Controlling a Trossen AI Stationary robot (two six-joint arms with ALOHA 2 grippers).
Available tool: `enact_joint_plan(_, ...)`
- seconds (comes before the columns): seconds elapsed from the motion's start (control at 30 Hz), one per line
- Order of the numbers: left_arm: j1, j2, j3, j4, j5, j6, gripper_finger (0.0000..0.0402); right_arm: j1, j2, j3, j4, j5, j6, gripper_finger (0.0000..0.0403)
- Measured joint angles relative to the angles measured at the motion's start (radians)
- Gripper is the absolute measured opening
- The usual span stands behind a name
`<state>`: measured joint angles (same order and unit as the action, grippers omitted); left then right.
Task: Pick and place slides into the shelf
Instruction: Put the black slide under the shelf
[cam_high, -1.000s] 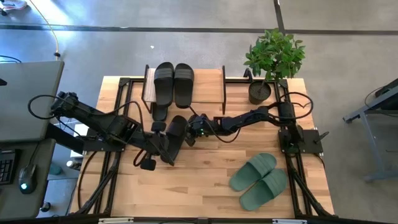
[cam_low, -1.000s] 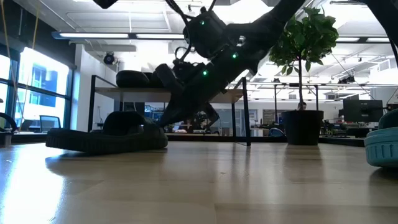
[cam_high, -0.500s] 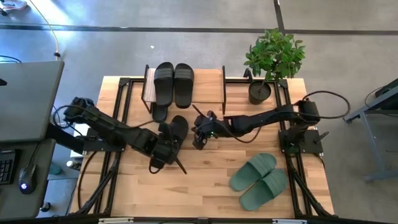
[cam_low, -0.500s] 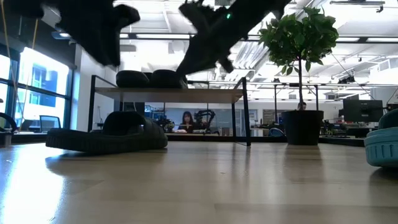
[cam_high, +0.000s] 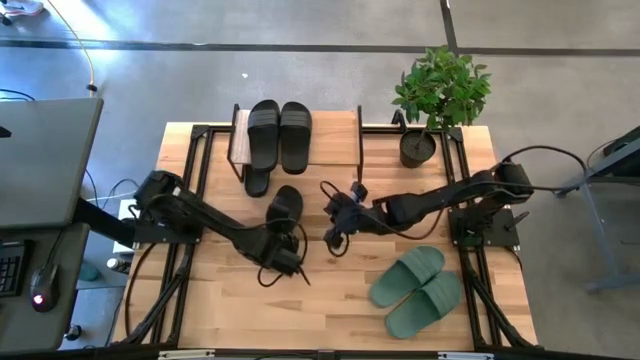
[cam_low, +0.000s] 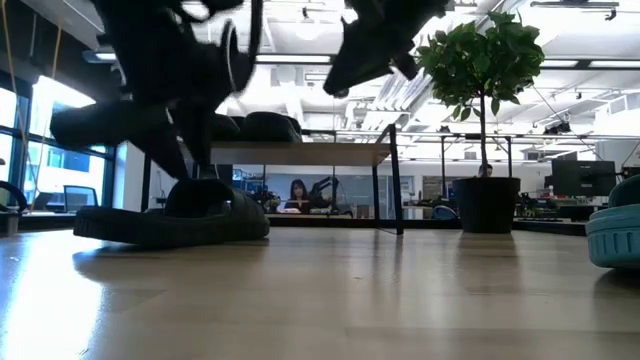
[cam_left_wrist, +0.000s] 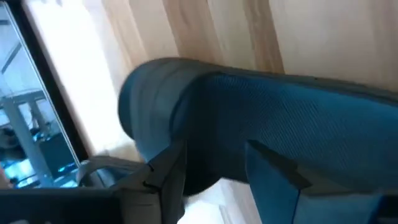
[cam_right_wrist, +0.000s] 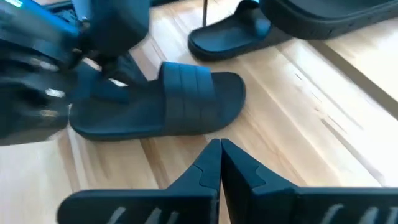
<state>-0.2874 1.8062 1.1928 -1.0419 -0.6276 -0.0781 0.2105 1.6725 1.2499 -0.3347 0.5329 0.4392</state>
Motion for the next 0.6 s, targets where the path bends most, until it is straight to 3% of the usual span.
enact_joint_plan(0.13,0.011,0.015,-0.035,0.086,-0.021,0.011,0.0136,0.032,-0.001,0.0,-0.016,0.032,0.024,0.0)
enact_joint_plan(0.6,0.13,0.032,-0.109,0.133,-0.035,-0.051,0.0088,0.079,-0.001,0.0,-0.035,0.065,0.058,0.0)
